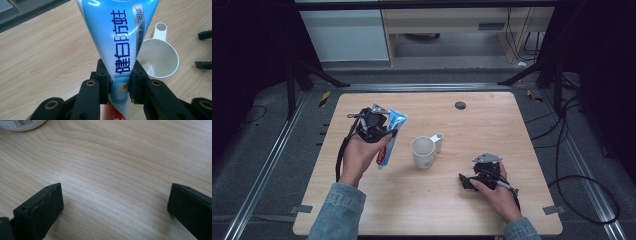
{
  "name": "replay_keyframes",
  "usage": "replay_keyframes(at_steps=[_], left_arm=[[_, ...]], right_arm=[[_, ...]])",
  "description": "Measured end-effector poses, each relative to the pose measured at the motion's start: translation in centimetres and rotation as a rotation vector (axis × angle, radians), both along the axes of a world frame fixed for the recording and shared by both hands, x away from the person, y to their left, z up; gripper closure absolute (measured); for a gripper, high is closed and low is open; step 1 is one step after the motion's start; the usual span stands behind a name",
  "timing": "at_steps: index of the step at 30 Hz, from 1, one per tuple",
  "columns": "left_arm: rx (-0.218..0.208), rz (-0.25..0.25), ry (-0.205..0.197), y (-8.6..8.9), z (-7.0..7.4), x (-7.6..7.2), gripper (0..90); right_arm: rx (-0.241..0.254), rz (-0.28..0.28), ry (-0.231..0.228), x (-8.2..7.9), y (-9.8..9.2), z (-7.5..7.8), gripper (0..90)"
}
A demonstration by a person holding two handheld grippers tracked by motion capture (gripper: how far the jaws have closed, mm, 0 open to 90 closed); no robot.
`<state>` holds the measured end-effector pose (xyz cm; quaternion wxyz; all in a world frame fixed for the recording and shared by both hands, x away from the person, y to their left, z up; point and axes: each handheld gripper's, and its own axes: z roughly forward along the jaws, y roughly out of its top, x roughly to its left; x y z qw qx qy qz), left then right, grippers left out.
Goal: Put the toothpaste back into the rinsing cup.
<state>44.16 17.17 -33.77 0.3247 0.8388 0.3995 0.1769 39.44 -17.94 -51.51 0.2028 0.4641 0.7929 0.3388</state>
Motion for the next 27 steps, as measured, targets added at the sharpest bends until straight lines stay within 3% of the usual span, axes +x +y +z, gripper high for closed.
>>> replay_keyframes(at_steps=[7,8,17,27], left_arm=[[-0.013,0.019,-0.036,0.4,0.6,-0.4,72.9],[-0.024,0.032,-0.059,0.3,0.9,-0.6,73.0],[-0.051,0.073,-0.136,0.1,2.4,-1.6,73.0],[-0.061,0.06,-0.208,-1.3,4.4,-2.1,73.0]], right_arm=[[0.0,0.0,0.0,0.0,0.0,0.0,0.6],[0.0,0.0,0.0,0.0,0.0,0.0,0.6],[0.002,0.005,-0.001,0.0,-0.1,0.0,0.6],[0.002,0.004,0.003,0.0,0.0,0.0,0.5]])
